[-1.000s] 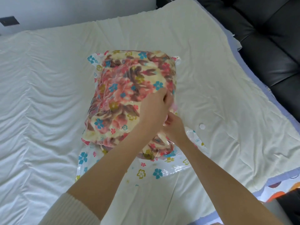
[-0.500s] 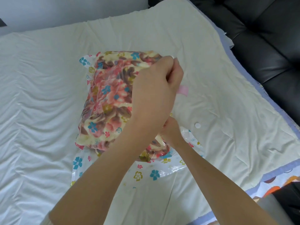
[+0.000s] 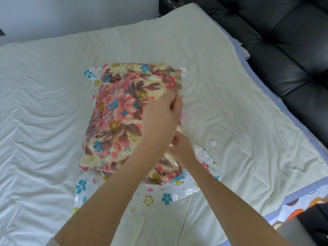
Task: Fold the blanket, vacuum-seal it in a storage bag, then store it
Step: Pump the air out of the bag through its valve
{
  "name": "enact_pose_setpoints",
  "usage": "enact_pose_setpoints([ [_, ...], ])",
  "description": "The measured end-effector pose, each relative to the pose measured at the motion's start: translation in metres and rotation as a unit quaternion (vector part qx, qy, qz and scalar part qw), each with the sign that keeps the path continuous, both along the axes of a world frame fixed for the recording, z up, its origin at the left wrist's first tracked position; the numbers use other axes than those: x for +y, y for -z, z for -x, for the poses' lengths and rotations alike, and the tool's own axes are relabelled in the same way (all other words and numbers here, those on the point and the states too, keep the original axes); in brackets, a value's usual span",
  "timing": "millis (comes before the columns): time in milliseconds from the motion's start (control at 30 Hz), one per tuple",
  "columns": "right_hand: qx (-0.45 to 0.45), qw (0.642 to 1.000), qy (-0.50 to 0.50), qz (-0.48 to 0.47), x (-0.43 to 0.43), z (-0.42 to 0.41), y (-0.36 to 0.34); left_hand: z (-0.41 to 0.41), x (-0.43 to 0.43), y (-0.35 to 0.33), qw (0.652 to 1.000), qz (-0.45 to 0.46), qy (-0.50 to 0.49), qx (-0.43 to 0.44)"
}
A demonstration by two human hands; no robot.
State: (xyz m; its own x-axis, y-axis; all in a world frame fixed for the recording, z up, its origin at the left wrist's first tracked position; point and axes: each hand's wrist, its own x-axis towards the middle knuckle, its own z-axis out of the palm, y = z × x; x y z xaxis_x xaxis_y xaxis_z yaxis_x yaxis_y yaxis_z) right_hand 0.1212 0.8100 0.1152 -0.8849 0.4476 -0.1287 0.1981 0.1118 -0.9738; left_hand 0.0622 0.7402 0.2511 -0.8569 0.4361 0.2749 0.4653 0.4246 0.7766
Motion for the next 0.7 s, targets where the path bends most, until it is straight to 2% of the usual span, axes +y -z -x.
enact_pose_setpoints([
  [67,-0.007,1.000,-0.005,-0.009,-0.002,-0.003,0.000,0.000,-0.006,0.044,0.976,0.187,0.007,-0.108],
  [100,-0.014,1.000,-0.002,-0.013,-0.002,-0.004,-0.002,0.000,-0.008,0.052,0.968,0.219,-0.001,-0.124],
  [133,-0.017,1.000,0.002,-0.010,-0.001,-0.004,-0.007,0.000,-0.004,0.047,0.970,0.213,-0.005,-0.115],
  [167,-0.018,1.000,0.002,-0.004,0.000,-0.004,-0.010,-0.002,0.001,0.034,0.981,0.175,0.000,-0.086],
  [233,0.002,1.000,-0.004,0.007,0.000,-0.005,-0.019,-0.004,0.010,-0.008,0.999,0.042,0.009,-0.005],
  [300,0.019,1.000,-0.006,0.005,-0.002,-0.006,-0.026,-0.005,0.013,-0.039,0.996,-0.056,-0.019,0.063],
  [333,0.024,1.000,-0.007,0.003,-0.002,-0.005,-0.022,-0.003,0.014,-0.038,0.995,-0.064,-0.023,0.078],
  [367,0.019,1.000,-0.011,0.008,-0.001,-0.006,-0.016,-0.003,0.012,-0.029,0.998,-0.032,-0.015,0.059],
  [400,0.008,1.000,-0.009,0.010,0.000,-0.005,-0.010,-0.001,0.011,-0.013,0.999,0.045,-0.006,0.012],
  [467,-0.008,1.000,-0.006,0.006,0.002,-0.005,-0.003,0.001,0.006,0.024,0.966,0.239,0.003,-0.099],
  [500,-0.011,1.000,-0.004,0.004,0.002,-0.005,-0.001,0.002,0.003,0.033,0.952,0.277,-0.002,-0.127],
  [533,-0.008,1.000,-0.001,0.003,0.003,-0.005,-0.001,0.003,0.002,0.032,0.953,0.275,-0.004,-0.128],
  [567,-0.007,1.000,-0.002,0.001,0.003,-0.004,0.000,0.003,0.003,0.024,0.969,0.229,-0.001,-0.097],
  [633,-0.006,1.000,-0.001,-0.007,0.001,-0.002,-0.002,0.002,0.005,-0.011,0.998,0.069,-0.007,-0.007],
  [700,-0.012,1.000,-0.001,0.002,-0.001,-0.001,-0.005,0.000,0.005,-0.041,0.997,-0.047,-0.037,0.057],
])
